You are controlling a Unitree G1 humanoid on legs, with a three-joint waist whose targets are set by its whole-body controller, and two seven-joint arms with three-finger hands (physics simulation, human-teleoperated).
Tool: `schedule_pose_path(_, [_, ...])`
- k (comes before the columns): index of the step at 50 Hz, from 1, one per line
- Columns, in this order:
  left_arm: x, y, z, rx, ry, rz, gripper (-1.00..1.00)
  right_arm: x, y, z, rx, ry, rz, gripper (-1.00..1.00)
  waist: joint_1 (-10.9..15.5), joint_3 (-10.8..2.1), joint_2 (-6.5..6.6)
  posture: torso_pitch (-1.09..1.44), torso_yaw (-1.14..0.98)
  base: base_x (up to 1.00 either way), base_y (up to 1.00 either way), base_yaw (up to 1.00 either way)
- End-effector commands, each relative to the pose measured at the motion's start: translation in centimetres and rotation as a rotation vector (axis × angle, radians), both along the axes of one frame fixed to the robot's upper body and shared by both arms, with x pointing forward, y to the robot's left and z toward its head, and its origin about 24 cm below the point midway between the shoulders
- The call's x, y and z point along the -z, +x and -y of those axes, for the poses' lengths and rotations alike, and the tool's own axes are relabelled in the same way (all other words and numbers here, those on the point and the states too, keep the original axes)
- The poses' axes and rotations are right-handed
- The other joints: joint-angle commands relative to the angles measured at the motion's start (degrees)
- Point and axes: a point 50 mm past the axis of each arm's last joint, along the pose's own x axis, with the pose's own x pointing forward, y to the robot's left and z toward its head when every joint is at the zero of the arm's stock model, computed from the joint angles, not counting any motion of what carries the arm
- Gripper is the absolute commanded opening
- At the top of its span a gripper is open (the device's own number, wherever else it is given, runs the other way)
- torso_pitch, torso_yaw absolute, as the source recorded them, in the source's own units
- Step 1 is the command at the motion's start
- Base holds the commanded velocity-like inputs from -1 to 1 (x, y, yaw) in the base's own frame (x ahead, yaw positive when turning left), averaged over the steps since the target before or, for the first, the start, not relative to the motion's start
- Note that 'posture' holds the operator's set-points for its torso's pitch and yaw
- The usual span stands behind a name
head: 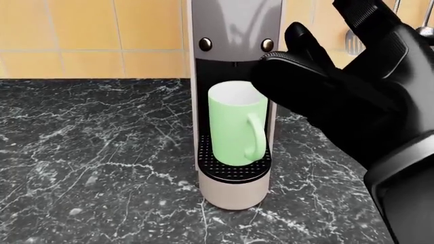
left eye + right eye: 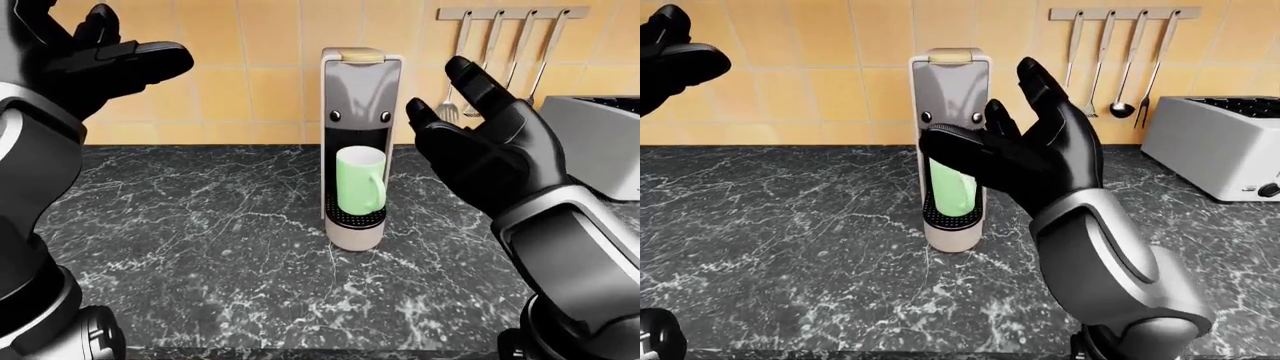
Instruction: Press the button on the coffee machine to serve coffee.
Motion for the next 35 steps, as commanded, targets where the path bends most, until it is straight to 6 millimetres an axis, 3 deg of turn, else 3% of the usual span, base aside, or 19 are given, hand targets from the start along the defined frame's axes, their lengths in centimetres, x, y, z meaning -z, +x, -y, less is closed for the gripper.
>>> schedule_pose_path(1, [-1.3,-0.6,0.0,-0.002,-0.001,0.067,1.00,-0.7,-0.1,0.1,0.004,0.014,0.043,1.00,0.0,-0.27,0.26,-0.43,0.00,0.00,0.00,0.00])
schedule_pose_path(35, [-1.2,-0.6,0.1,0.001,0.000,0.069,1.00,0.3,1.3,-0.4,0.003,0.024,0.027,1.00,0.0,-0.46,0.48,-0.43,0.00,0.00,0.00,0.00])
